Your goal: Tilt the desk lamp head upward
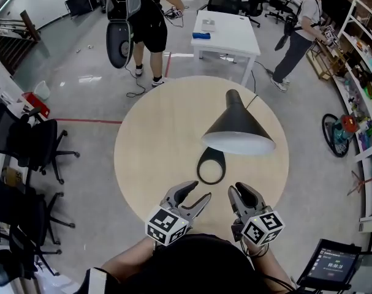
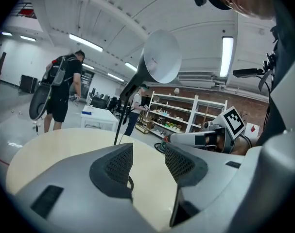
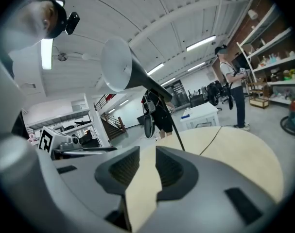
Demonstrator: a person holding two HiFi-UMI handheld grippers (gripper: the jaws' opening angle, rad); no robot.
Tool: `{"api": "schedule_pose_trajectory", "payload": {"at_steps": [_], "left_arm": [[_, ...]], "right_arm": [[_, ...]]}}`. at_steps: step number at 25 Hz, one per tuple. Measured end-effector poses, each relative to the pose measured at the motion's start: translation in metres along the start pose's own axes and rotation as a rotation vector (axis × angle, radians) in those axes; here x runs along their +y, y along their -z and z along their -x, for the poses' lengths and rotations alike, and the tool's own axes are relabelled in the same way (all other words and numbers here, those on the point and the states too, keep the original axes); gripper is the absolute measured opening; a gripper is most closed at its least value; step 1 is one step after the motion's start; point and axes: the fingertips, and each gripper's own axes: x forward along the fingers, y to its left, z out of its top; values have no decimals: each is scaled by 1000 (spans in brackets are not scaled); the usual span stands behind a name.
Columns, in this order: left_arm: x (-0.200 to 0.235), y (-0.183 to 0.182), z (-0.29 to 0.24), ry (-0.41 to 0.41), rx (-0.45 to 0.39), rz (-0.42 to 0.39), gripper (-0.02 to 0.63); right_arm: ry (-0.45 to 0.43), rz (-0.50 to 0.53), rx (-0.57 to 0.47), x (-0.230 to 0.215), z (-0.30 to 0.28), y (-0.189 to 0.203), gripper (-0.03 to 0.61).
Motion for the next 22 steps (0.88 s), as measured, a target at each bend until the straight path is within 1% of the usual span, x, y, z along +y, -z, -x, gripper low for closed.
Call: {"api": "schedule_pose_trajectory", "payload": {"at_steps": [6,14,22], "left_arm": [[-13,4,7,-10,29,-11,215],[-22,12,7,-9,45,-30,215],[-31,14,-1,3,56,-21,215]], "right_arm": [[-46,51,9,21,1,7,107],[-70,116,6,31,-1,14,107],[-80,97,28,28,4,16,107]]}}
